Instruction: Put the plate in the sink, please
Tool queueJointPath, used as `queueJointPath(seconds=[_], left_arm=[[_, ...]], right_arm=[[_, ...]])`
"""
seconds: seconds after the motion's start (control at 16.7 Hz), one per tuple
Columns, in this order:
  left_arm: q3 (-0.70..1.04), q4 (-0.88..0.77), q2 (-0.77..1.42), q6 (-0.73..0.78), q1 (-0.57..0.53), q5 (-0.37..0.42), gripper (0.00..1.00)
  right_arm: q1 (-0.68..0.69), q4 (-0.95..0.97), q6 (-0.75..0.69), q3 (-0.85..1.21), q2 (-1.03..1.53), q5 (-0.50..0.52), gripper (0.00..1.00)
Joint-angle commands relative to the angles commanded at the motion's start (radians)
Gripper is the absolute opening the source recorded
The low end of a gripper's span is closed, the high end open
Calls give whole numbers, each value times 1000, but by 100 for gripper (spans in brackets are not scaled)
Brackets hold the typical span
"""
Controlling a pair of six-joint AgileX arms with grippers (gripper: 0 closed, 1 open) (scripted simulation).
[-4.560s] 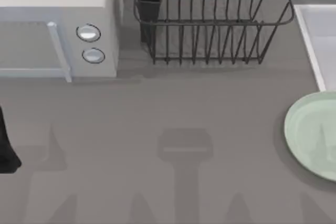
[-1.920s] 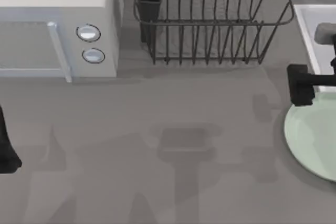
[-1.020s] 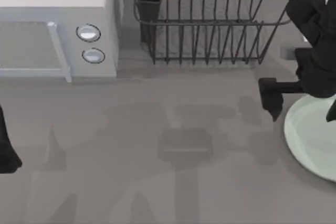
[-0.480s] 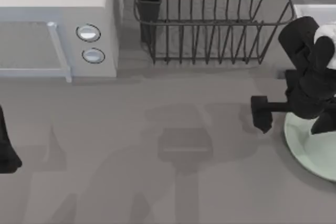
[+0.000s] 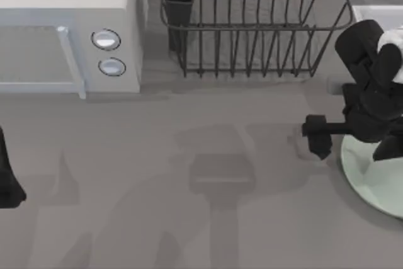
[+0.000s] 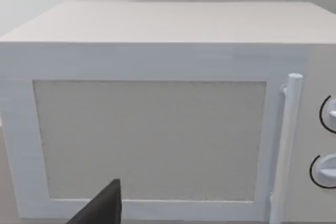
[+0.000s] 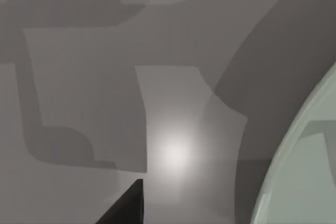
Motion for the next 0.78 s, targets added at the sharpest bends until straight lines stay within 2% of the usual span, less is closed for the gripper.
queueJointPath(seconds=[0.54, 0.78], left_arm=[[0, 0, 0, 0, 0, 0, 100], [0, 0, 0, 0, 0, 0, 100]], right_arm=[[0, 0, 0, 0, 0, 0, 2], [0, 0, 0, 0, 0, 0, 0]])
